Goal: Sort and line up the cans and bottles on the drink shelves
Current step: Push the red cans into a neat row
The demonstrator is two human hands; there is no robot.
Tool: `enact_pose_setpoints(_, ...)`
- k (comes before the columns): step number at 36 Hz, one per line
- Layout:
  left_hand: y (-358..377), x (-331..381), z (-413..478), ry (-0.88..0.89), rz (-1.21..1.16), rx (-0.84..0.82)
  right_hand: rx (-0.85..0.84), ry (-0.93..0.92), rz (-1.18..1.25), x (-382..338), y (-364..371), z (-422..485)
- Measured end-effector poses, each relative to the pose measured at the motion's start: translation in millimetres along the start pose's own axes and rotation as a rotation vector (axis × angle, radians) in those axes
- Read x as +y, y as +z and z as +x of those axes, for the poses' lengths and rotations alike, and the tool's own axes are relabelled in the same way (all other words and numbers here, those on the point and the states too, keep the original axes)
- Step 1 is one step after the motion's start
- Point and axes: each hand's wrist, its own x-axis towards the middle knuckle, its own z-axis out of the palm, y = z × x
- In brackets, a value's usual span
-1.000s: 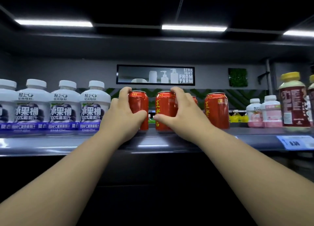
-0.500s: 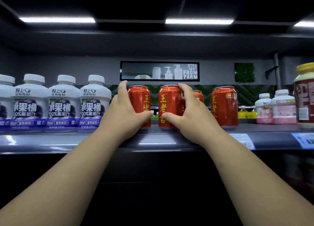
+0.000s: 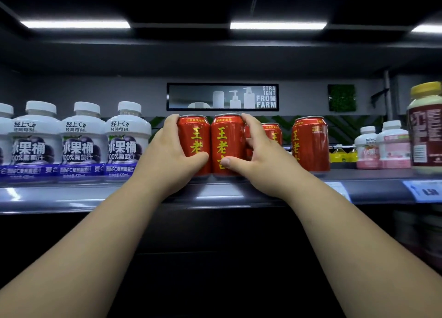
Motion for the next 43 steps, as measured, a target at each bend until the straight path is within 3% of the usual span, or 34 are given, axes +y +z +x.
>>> enact_pose_setpoints(5,3,4,-3,0.008,0.014,-0.022,0.001,0.004,-0.026,0,2,1)
enact_pose_setpoints(13,3,9,-8,0.12,0.179,-0.01,0.083,0.084,0.331,16,-19,15)
enact_pose_setpoints(25,2,11,-8,0.126,0.224,-0.055,-0.059,0.021,0.274,31,-31,51)
enact_pose_setpoints(31,2,11,-8,0.119,0.213,-0.065,0.172,-0.019,0.239,36,-27,44)
enact_pose_setpoints(37,2,10,-8,0.116,0.202,-0.079,0.29,-0.08,0.029,36,-40,18)
enact_pose_setpoints(41,2,10,-8,0.123,0.195,-0.073,0.576,-0.009,-0.15,46,-48,-5)
enact_pose_setpoints(43,3,11,-8,0.122,0.192,-0.064,0.599,0.063,-0.269,55,-51,-11)
